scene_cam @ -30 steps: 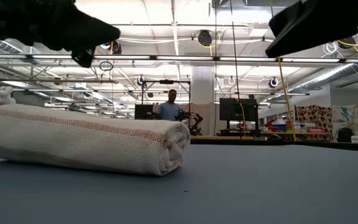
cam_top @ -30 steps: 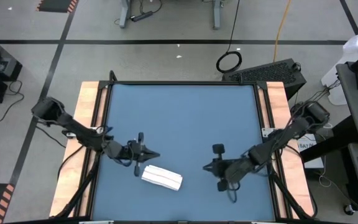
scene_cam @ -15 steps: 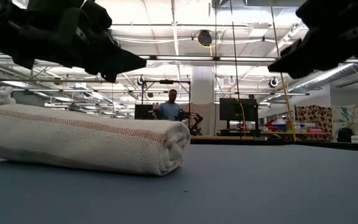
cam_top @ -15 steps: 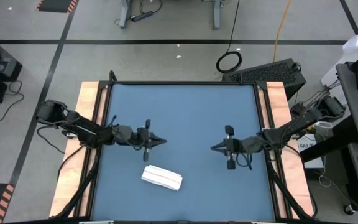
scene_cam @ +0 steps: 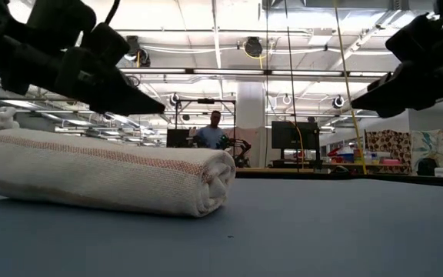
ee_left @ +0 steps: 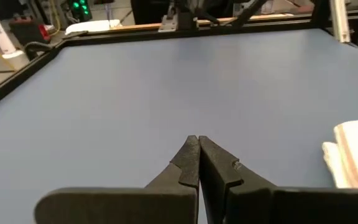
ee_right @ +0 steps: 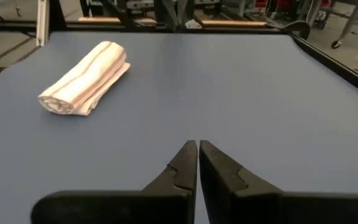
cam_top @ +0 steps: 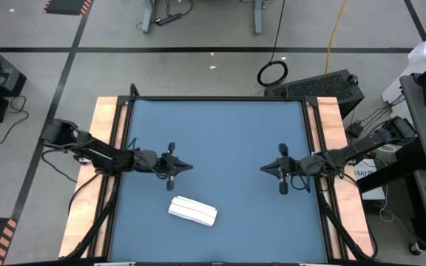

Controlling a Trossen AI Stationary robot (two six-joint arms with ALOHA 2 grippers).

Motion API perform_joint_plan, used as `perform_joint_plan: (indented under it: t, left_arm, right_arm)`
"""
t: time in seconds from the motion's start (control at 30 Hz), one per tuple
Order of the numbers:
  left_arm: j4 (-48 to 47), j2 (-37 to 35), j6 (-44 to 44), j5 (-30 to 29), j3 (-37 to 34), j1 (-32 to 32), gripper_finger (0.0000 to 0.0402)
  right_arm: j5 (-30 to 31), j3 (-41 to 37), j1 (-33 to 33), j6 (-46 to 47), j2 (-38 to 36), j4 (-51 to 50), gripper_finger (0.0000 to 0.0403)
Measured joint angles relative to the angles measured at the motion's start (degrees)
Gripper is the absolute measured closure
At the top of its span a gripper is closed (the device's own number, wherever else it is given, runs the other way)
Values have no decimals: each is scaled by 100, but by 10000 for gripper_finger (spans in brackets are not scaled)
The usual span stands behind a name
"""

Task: Roll towel
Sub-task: Return to Home Position

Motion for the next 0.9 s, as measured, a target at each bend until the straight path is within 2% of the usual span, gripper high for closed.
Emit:
perform_joint_plan:
  t: [0.4, 0.6, 0.9]
  left_arm:
    - [-46, -1407, -8, 35, -808, 111, 398]
    - [-489, -1964, -49, 42, -904, 111, 398]
    - [-1084, -2518, 91, 53, -903, 111, 398]
  right_arm:
    - [-42, -539, 0, 7, -941, -117, 393]
    - [-457, -560, -2, -166, -1328, -400, 393]
    - [-459, -557, -2, -560, -1942, -763, 393]
